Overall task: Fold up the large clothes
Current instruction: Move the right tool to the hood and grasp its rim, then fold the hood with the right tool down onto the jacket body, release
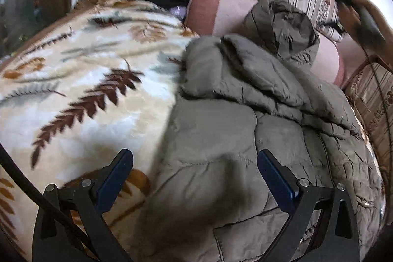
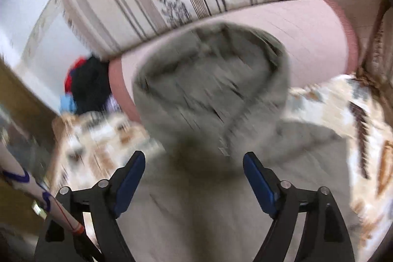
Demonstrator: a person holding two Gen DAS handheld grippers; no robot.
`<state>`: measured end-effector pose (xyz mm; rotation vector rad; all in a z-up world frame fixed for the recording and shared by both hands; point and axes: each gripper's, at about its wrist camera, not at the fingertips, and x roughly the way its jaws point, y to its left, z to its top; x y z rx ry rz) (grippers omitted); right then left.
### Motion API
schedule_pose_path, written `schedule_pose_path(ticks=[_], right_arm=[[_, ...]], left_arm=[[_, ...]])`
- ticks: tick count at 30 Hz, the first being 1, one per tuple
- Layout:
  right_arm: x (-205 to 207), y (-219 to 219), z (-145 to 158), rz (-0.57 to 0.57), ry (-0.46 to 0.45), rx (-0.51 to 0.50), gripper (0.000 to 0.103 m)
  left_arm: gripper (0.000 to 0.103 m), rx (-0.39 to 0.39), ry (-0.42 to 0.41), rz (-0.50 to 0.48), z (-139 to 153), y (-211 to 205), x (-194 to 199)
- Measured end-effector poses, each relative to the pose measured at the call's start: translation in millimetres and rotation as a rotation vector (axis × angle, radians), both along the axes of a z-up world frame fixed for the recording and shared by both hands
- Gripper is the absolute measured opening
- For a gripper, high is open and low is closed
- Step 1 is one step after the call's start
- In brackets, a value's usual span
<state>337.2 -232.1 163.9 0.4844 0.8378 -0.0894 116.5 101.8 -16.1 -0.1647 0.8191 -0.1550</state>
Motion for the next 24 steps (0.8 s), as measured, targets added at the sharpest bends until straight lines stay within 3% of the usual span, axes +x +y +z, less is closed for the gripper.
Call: schedule_pose_path(ticks=[4,11,12,13,14,15,19,24], right_arm=[[63,-4,6,-0.086,-0.061,0.077,0.091],[132,-15,-24,-0.178,-0.028,0.127,0.090],[136,-15,-30,-0.170,-0.014,0.110,0.075],[140,-13,-34,-0.150,0.002,0.089,0.040],[139,-11,-39,-0.124,0.026,0.076,0.025],[137,-10,-41,-0.112,0.032,0.070,0.016],[104,1,-30,-0.058,0.023,-0.018,0.011],[33,19,0,0.006,0.008,-0.079,0.009]], left_arm=[[0.101,-0.050,0.081,-0.006,-14,4,13],[0.101,-0.112,0.157,0.016,-30,11,24],[0.101,-0.104,0.155,0.011,-30,9,24],[0.101,-0.099,0.155,0.007,-30,8,24],[0.101,-0.094,0.155,0.005,-29,7,23],[0.101,-0.090,0.155,0.005,-29,6,23],[0.101,-0.082,0.153,0.014,-27,6,21],[0.101,-0.086,0.121,-0.003,-17,8,17]])
